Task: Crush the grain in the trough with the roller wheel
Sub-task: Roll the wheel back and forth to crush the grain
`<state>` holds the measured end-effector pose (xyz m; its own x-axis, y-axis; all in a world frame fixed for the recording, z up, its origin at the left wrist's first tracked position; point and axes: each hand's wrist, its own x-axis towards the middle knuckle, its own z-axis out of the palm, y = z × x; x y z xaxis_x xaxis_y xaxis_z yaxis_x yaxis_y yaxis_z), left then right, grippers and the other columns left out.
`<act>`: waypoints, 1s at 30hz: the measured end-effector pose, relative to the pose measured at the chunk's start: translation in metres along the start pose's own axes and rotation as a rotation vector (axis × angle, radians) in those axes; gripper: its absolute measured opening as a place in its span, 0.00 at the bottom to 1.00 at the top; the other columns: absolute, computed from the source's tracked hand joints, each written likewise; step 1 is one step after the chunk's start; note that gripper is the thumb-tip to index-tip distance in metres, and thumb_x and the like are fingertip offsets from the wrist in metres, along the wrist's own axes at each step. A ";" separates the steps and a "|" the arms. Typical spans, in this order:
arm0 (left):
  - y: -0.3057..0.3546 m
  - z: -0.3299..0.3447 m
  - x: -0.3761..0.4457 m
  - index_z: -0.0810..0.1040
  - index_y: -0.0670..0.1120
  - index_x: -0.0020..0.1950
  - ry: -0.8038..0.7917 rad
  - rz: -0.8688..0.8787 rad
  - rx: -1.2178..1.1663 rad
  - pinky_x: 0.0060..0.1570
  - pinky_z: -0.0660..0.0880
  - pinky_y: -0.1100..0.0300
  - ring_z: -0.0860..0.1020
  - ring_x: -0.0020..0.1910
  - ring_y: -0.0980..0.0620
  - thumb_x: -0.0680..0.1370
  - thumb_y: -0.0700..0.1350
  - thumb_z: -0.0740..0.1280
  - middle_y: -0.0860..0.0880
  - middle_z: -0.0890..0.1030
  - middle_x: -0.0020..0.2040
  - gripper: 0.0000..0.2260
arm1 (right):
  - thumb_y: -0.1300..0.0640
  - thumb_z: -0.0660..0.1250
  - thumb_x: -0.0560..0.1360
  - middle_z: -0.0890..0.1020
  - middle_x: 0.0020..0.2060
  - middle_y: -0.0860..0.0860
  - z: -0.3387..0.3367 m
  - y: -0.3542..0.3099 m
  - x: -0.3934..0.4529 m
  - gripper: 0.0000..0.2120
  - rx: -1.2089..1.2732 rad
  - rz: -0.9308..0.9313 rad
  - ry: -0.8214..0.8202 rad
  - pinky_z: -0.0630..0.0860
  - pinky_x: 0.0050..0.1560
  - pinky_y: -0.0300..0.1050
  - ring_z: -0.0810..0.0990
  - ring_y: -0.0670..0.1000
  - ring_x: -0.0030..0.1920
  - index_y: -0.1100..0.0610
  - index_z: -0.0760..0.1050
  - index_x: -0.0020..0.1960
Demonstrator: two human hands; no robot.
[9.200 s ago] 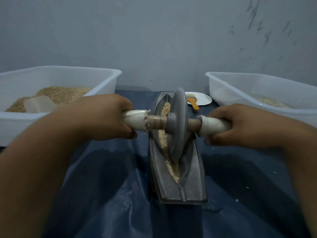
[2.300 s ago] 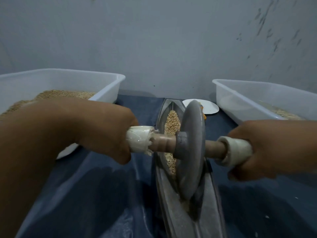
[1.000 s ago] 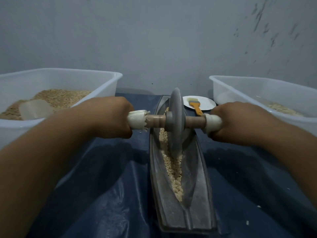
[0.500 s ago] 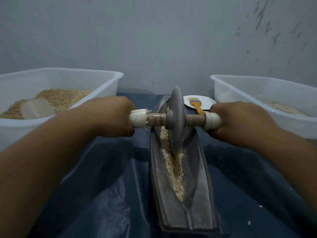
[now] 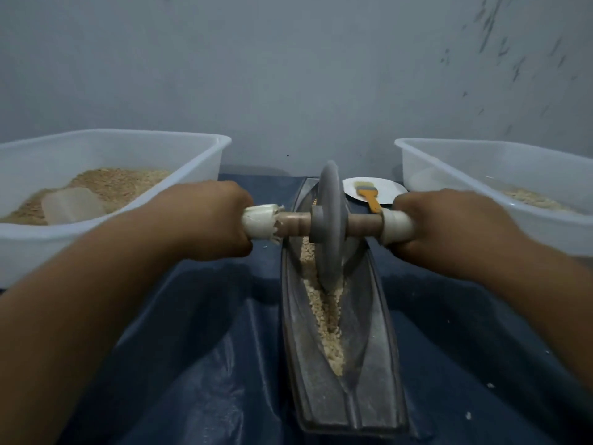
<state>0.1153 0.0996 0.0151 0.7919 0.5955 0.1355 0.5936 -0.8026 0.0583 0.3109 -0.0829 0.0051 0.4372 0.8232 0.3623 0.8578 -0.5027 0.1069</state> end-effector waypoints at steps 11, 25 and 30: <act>-0.005 -0.024 -0.018 0.79 0.54 0.43 -0.369 0.010 -0.010 0.24 0.73 0.68 0.79 0.27 0.59 0.61 0.56 0.73 0.56 0.81 0.29 0.14 | 0.41 0.77 0.57 0.84 0.33 0.50 -0.039 0.019 -0.015 0.18 0.555 -0.063 -0.751 0.75 0.29 0.35 0.82 0.49 0.29 0.44 0.79 0.44; -0.010 -0.027 -0.021 0.78 0.61 0.45 -0.370 0.049 0.029 0.34 0.78 0.59 0.80 0.29 0.59 0.53 0.63 0.69 0.57 0.81 0.31 0.22 | 0.42 0.78 0.58 0.86 0.37 0.50 -0.043 0.020 -0.017 0.17 0.613 -0.089 -0.862 0.76 0.31 0.37 0.84 0.52 0.34 0.43 0.79 0.45; -0.002 -0.009 -0.006 0.79 0.53 0.43 -0.096 0.007 -0.022 0.38 0.76 0.59 0.79 0.35 0.55 0.66 0.51 0.74 0.53 0.81 0.35 0.09 | 0.41 0.73 0.66 0.80 0.33 0.46 -0.014 0.009 -0.005 0.12 0.175 -0.044 -0.227 0.72 0.32 0.43 0.79 0.47 0.35 0.45 0.73 0.39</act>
<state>0.1082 0.0968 0.0228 0.8065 0.5898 0.0408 0.5858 -0.8065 0.0794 0.3125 -0.0952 0.0168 0.4305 0.8914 0.1418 0.9025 -0.4278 -0.0505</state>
